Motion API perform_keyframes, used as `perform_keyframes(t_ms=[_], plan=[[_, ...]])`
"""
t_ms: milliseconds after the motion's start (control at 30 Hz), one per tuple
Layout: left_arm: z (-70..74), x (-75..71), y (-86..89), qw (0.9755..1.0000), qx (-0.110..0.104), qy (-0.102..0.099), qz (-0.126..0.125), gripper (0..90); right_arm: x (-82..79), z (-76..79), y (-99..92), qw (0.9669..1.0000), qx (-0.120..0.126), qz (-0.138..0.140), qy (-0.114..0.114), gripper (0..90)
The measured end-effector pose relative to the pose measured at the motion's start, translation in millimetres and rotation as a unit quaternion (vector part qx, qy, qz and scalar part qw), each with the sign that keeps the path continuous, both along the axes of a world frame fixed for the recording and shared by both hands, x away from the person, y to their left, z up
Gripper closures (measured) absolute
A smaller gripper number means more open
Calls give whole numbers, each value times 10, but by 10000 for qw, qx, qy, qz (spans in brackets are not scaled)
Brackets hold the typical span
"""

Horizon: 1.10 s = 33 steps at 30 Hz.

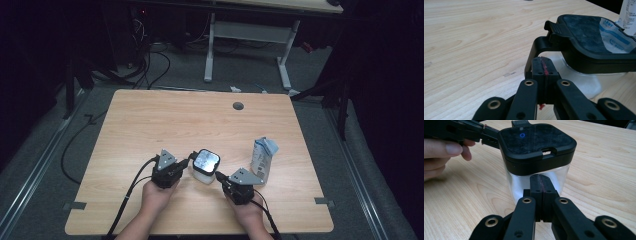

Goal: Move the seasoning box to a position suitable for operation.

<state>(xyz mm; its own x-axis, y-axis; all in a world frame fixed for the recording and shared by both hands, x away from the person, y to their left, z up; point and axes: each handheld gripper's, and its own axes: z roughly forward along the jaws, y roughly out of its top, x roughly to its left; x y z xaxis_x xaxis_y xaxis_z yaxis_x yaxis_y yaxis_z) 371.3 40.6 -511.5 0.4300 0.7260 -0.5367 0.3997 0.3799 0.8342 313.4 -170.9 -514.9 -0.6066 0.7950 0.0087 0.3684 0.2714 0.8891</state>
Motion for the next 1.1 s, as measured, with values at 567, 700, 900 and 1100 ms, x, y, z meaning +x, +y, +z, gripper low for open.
perform_keyframes(t_ms=[567,700,900,1100], plan=[[-34,423,-199,9999,-134,52,19,900,24,-6,-115,9998,-41,-199,71,900],[-32,340,6,9999,-20,-43,160,900,182,-17,-122,9989,-50,-435,165,900],[-35,125,594,9980,185,-203,561,885,403,-38,-65,9978,-124,-600,233,900],[-96,10,922,9966,258,-141,768,845,351,-70,-37,9982,-118,-537,256,900]])
